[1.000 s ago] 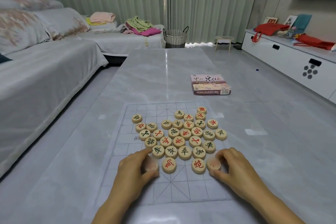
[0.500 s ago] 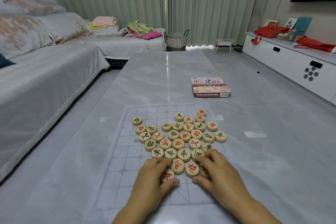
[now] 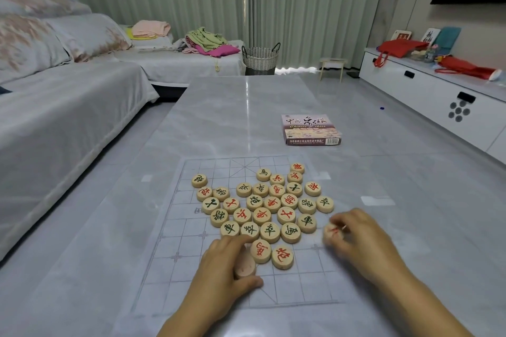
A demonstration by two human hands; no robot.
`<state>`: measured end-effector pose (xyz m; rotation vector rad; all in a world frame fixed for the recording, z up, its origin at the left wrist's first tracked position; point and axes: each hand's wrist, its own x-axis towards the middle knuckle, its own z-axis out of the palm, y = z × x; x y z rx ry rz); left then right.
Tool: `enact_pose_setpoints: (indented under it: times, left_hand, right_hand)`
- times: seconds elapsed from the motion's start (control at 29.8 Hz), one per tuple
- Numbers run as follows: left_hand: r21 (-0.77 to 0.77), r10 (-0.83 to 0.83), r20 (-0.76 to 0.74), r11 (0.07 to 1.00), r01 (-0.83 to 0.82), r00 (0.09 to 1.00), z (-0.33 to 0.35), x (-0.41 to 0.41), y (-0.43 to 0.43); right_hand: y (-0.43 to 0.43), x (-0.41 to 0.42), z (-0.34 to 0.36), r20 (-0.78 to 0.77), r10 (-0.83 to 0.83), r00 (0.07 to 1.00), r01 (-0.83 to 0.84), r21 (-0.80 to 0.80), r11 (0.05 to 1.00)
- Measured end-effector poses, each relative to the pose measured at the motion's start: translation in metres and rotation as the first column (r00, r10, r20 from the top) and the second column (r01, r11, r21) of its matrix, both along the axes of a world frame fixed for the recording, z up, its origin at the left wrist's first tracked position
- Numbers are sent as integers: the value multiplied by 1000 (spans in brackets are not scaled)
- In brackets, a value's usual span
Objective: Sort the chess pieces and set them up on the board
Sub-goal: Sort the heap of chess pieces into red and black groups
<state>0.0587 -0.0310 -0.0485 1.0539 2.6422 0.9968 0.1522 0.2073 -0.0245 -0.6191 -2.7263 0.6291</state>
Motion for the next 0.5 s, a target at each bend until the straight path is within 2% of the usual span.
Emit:
enact_pose_setpoints:
  times: [0.07,0.13,0.27,0.3,0.37,0.44,0.5]
  left_hand:
    - [11,1,30,1000,-2,1000,0,-2,-3]
    - [29,-1,54,1000,-1,999,0,-3,-4]
    - [6,-13,44,1000,13,999,-1,-3,-3]
    - [-6,-18,37,1000,18,999,-1,-3,-2]
    - [-30,-38,6,999,38,999,-3,-3,-1]
    - [-52,-57,-24,997,56,998,-5,-3,0]
    - [-66,-66,-54,996,62,996,-7,-2,1]
  right_hand:
    - [21,-3,-4,3,-99,995,99,14,995]
    - [32,-6,-10,46,-109,993,109,6,994]
    - [24,-9,-13,38,-99,994,100,-30,994]
    - [16,-9,-13,-24,-72,997,73,45,996]
    - [-9,-7,-10,-181,109,977,-68,216,974]
    - [-40,-6,-9,-140,285,948,-252,218,943]
    - [-61,-7,-19,-41,341,939,-331,156,931]
